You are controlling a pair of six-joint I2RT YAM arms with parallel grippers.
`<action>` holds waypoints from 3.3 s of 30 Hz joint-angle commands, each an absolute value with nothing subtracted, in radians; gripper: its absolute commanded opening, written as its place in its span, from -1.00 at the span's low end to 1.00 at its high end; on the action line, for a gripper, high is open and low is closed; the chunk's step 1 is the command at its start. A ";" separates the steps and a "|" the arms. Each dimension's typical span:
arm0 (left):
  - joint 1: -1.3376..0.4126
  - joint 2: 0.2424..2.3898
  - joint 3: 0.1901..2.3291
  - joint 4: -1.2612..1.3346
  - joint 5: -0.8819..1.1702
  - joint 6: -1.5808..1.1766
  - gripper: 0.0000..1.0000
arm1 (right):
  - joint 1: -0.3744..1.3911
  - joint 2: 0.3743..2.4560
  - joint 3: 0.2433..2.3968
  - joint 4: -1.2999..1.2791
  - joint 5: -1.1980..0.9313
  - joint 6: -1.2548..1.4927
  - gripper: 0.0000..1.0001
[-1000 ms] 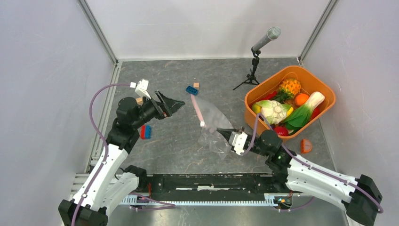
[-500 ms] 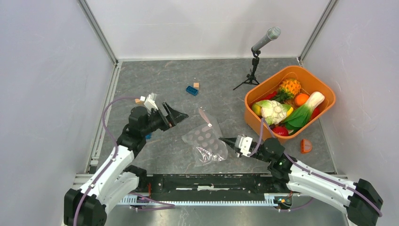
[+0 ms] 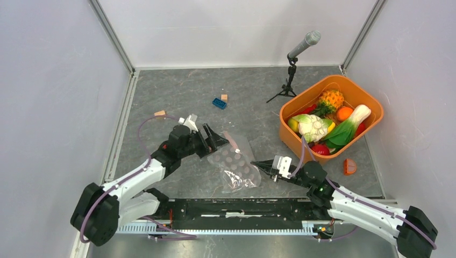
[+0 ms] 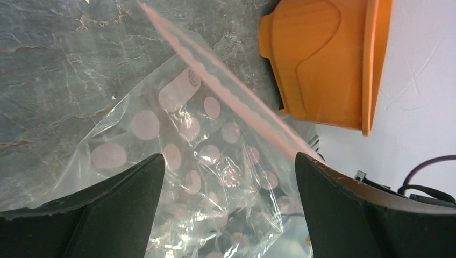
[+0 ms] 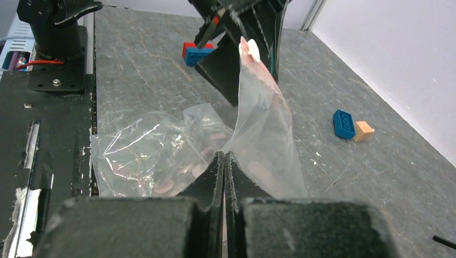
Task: Place the food in the zip-top bag and seal the zipper
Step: Pick up the zipper food storage bag at the center of the board.
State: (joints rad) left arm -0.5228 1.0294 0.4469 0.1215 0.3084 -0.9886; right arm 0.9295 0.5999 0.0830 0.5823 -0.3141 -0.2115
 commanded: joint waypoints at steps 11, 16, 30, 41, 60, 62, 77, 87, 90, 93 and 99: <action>-0.607 1.128 0.462 0.350 0.215 -1.108 0.85 | 0.934 0.534 0.039 0.564 -0.300 -0.198 -1.00; -0.607 1.055 0.422 0.366 0.139 -1.122 0.91 | 0.933 0.526 0.028 0.561 -0.300 -0.189 -1.00; -0.627 1.061 0.366 0.374 0.139 -1.174 0.70 | 0.933 0.468 0.005 0.564 -0.235 -0.174 -1.00; -0.637 1.132 0.407 0.405 0.183 -1.145 0.56 | 0.934 0.492 -0.024 0.602 -0.249 -0.151 -1.00; -0.640 1.221 0.369 0.585 0.195 -1.228 0.63 | 0.934 0.476 -0.032 0.594 -0.282 -0.143 -1.00; -0.640 1.212 0.362 0.581 0.188 -1.227 0.63 | 0.934 0.476 -0.032 0.594 -0.275 -0.143 -1.00; -0.640 1.045 0.371 0.362 0.082 -1.161 0.68 | 0.934 0.480 -0.064 0.734 -0.256 -0.085 -1.00; -0.640 1.105 0.413 0.385 0.094 -1.164 0.72 | 0.933 0.512 -0.053 0.704 -0.328 -0.090 -1.00; -0.640 1.125 0.415 0.414 0.102 -1.174 0.72 | 0.934 0.527 -0.038 0.672 -0.348 -0.093 -1.00; -0.640 1.139 0.425 0.417 0.119 -1.172 0.69 | 0.934 0.545 -0.013 0.630 -0.352 -0.105 -1.00; -0.640 1.129 0.409 0.418 0.135 -1.178 0.61 | 0.933 0.539 -0.020 0.646 -0.331 -0.106 -1.00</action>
State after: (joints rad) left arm -0.6365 1.1374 0.3874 0.3733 0.1158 -1.1900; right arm 0.9295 0.5518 0.0219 0.6262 -0.3401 -0.1020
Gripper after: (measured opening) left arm 0.806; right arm 0.004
